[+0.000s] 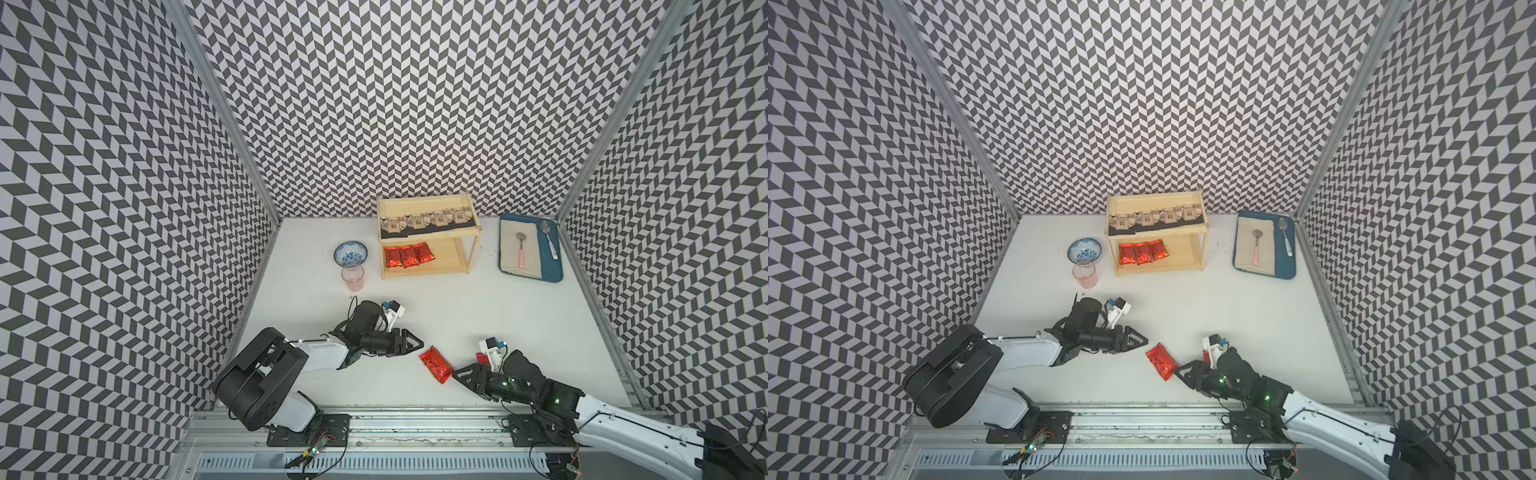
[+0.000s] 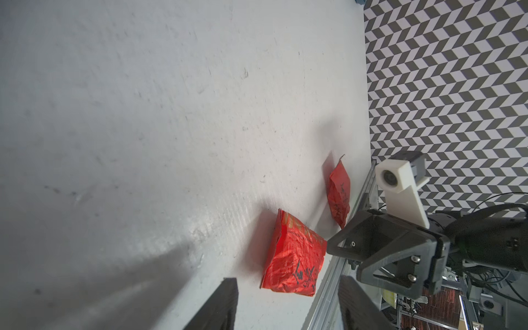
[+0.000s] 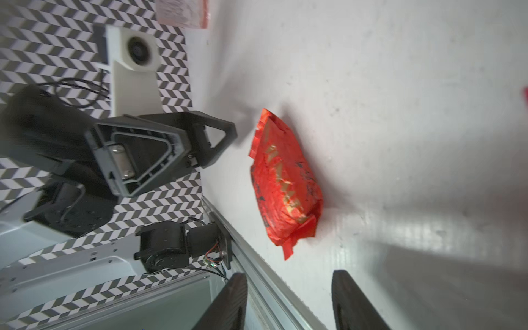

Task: Place the tea bags on the shelf by color
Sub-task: Pick up the tea bag from the center of the board.

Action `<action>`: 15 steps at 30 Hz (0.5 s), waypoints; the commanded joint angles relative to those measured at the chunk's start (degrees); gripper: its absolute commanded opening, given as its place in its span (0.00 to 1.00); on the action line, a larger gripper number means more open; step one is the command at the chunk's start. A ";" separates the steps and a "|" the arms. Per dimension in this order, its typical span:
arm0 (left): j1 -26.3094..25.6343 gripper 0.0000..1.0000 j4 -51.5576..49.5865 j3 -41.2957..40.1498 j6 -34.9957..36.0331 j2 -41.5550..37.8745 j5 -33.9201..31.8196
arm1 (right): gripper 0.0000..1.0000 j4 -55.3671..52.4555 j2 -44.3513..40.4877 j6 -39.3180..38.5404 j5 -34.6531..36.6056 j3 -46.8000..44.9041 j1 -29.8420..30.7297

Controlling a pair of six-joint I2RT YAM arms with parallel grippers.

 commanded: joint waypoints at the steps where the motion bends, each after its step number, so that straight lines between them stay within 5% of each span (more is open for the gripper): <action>1: -0.11 0.59 -0.64 -0.54 1.14 -1.23 -0.70 | 0.50 7.32 4.97 -1.08 -2.36 0.08 -0.34; 15: -0.11 0.49 -1.00 -1.07 2.77 -1.45 -0.70 | 0.37 21.03 15.02 0.32 -2.74 -0.16 -1.51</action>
